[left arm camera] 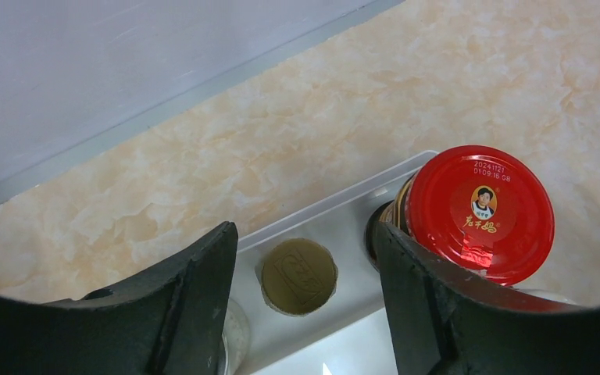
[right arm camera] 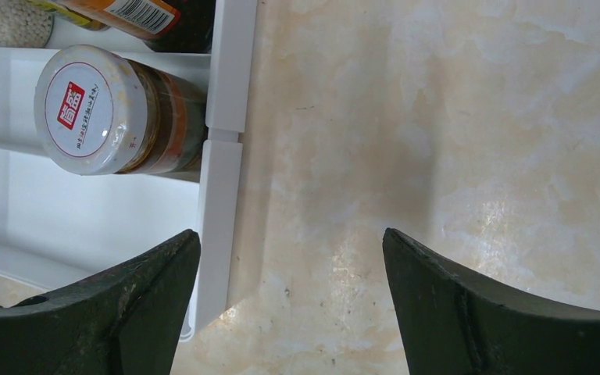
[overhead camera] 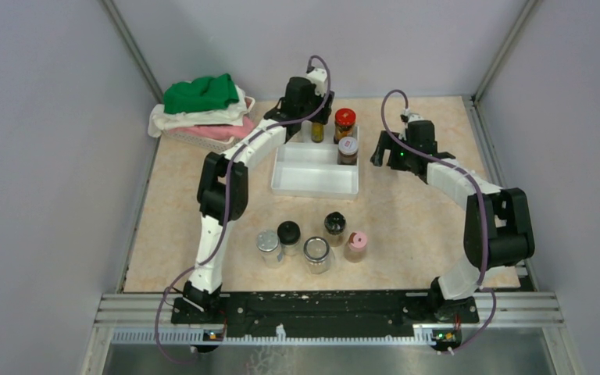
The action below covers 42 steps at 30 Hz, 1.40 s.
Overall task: Organize the condiment bottles
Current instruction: Place the bottle in the storage box.
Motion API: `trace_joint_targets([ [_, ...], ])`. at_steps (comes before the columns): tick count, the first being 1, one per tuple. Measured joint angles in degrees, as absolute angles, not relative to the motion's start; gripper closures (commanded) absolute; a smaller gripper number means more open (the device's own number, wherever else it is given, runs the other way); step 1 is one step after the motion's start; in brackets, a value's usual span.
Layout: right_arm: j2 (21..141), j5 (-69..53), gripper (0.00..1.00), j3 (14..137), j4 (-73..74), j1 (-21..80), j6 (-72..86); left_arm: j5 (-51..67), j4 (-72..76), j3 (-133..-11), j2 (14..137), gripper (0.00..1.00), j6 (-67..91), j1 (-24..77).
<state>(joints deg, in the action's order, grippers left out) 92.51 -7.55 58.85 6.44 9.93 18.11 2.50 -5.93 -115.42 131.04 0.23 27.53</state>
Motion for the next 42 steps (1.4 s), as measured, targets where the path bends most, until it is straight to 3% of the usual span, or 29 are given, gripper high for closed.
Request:
trace_joint_targets([
  [3,92.5,-7.7,0.14,58.8,6.1,9.9,18.1,2.5,-5.6,-115.4,131.0,0.20,0.7,27.5],
  [10,93.7,-8.9,0.15,58.5,5.1,9.9,18.2,3.4,-5.5,-115.4,131.0,0.18,1.1,27.5],
  [18,94.0,-10.0,0.20,57.8,5.8,10.8,18.1,3.7,-8.3,-113.8,125.1,0.23,1.9,27.8],
  [23,93.9,-6.9,0.20,57.9,8.5,16.4,16.3,2.7,-9.4,-104.4,110.4,0.40,3.4,28.5],
  [29,90.3,-4.0,0.18,57.8,13.0,24.2,15.1,1.8,-11.4,-92.7,93.4,0.31,6.9,29.5],
  [42,73.5,-0.9,0.20,55.1,20.0,27.6,15.2,5.0,-28.3,-72.0,81.2,0.33,11.4,31.3],
])
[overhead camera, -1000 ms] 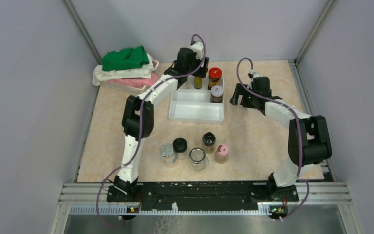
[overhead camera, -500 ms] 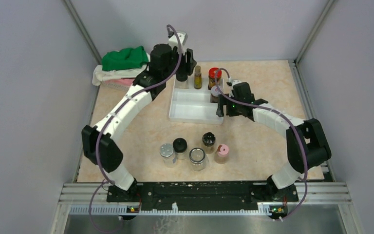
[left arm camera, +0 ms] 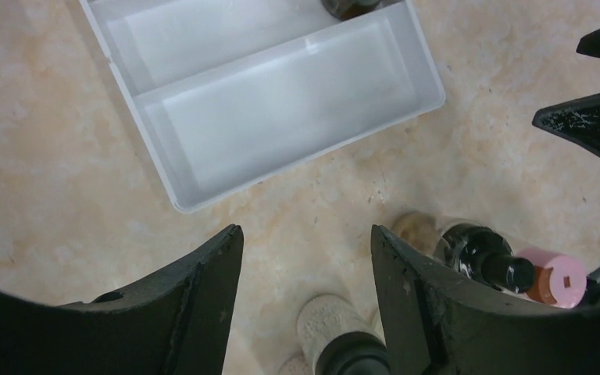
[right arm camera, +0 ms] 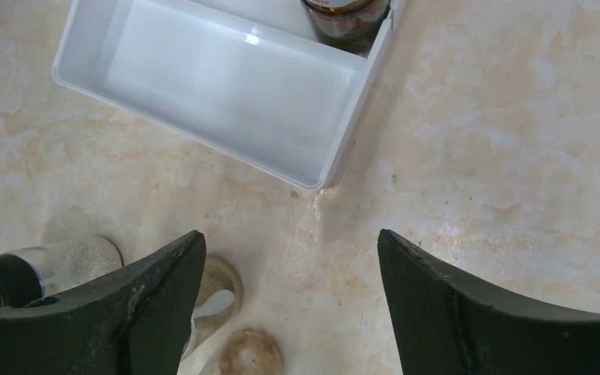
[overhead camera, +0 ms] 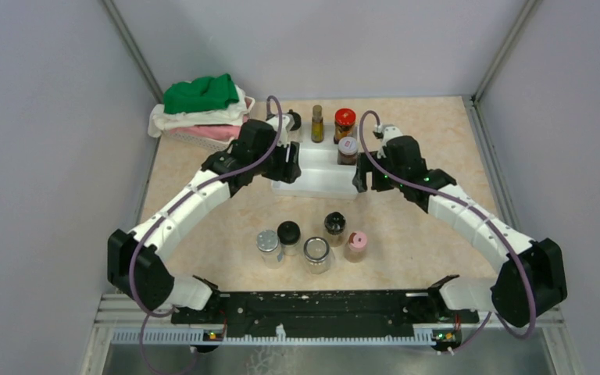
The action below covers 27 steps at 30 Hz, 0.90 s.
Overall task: Organize the condiment bottles
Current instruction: Place the bottle in the storage box, then pick up the bottle from the center of the board.
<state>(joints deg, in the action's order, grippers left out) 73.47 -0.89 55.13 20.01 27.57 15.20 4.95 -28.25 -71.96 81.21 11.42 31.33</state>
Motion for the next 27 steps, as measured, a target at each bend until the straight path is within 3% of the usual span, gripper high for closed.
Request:
trace_joint_targets([
  [10,70.2,-1.6,0.20,53.1,23.7,28.1,15.7,10.0,-39.0,-71.2,76.2,0.31,14.4,32.3],
  [18,70.2,-2.7,0.19,52.4,23.4,28.1,16.3,12.3,-47.9,-69.2,75.1,0.22,15.7,33.8],
  [27,70.2,-4.4,0.19,51.0,22.7,28.4,16.8,13.3,-52.7,-61.5,59.4,0.18,20.3,34.5],
])
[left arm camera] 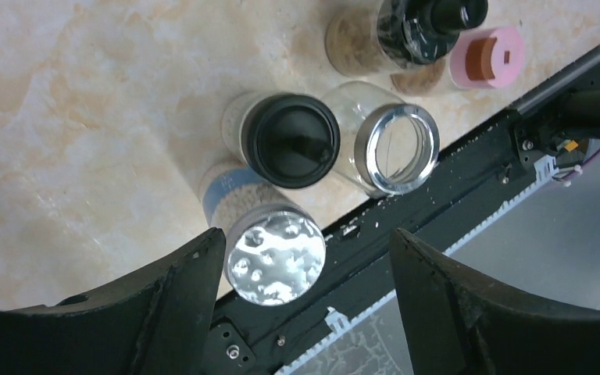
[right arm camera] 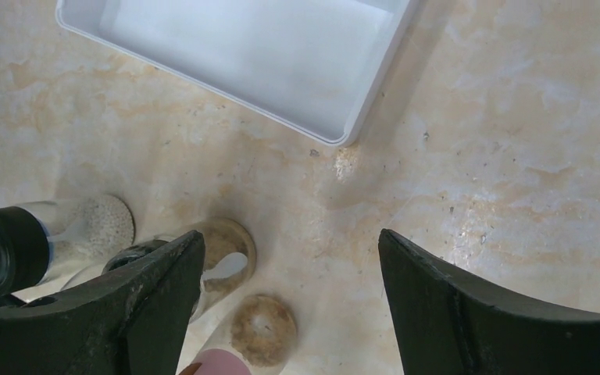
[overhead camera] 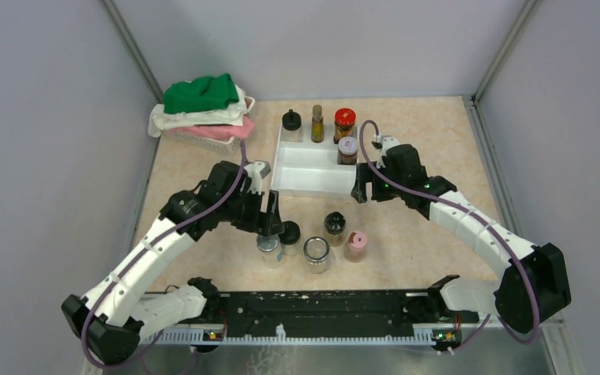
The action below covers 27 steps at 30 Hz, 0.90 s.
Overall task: Organize the condiment bottles
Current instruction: Pick up the bottle from the center of the board.
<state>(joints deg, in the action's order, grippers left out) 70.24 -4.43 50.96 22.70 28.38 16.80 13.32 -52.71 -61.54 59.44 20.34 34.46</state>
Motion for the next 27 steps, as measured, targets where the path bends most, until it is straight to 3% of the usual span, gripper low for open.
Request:
trace_joint_targets([
  [12,70.1,-6.0,0.18,50.7,21.8,28.8,17.9,12.3,-53.7,-48.7,52.3,0.21,27.1,38.1],
  [27,68.8,-6.1,0.18,48.4,22.2,28.9,18.2,9.8,-49.4,-45.9,52.9,0.24,30.6,39.5],
])
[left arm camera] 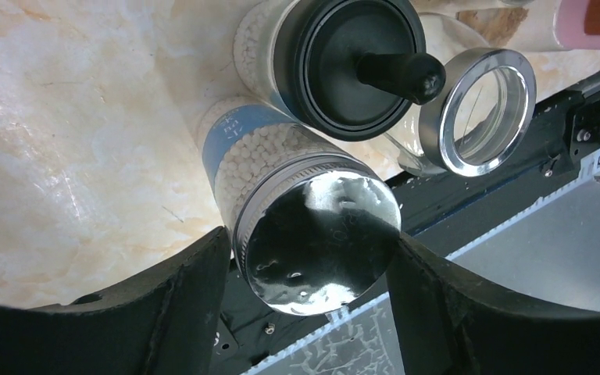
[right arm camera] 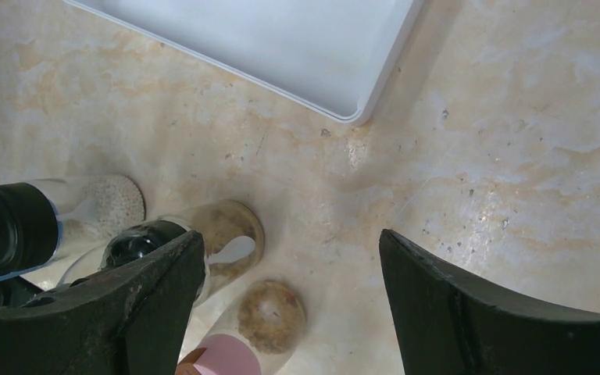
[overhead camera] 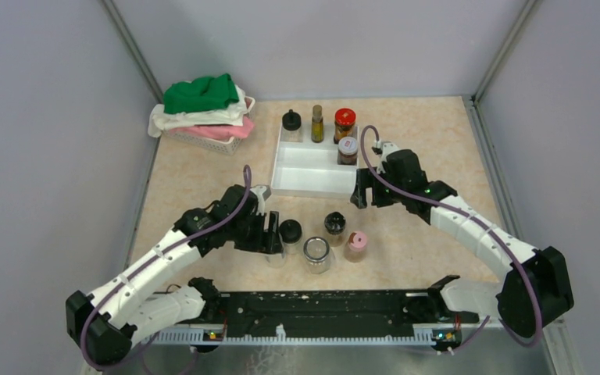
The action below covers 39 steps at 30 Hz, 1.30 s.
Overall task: Organize the condiment bottles
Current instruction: Pick up the bottle from the center of the board.
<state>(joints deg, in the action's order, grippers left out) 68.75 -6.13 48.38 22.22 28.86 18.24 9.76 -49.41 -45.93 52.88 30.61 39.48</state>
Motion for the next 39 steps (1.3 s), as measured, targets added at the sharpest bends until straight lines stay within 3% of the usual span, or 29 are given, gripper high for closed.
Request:
trace_joint_targets([
  [25,68.0,-6.4,0.16,45.3,20.8,28.9,18.0,-4.7,-42.8,-46.0,63.0,0.21,36.1,42.5],
  [39,67.9,-6.8,0.16,44.5,19.8,28.9,17.0,-11.9,-39.2,-46.1,66.5,0.26,36.3,42.5],
])
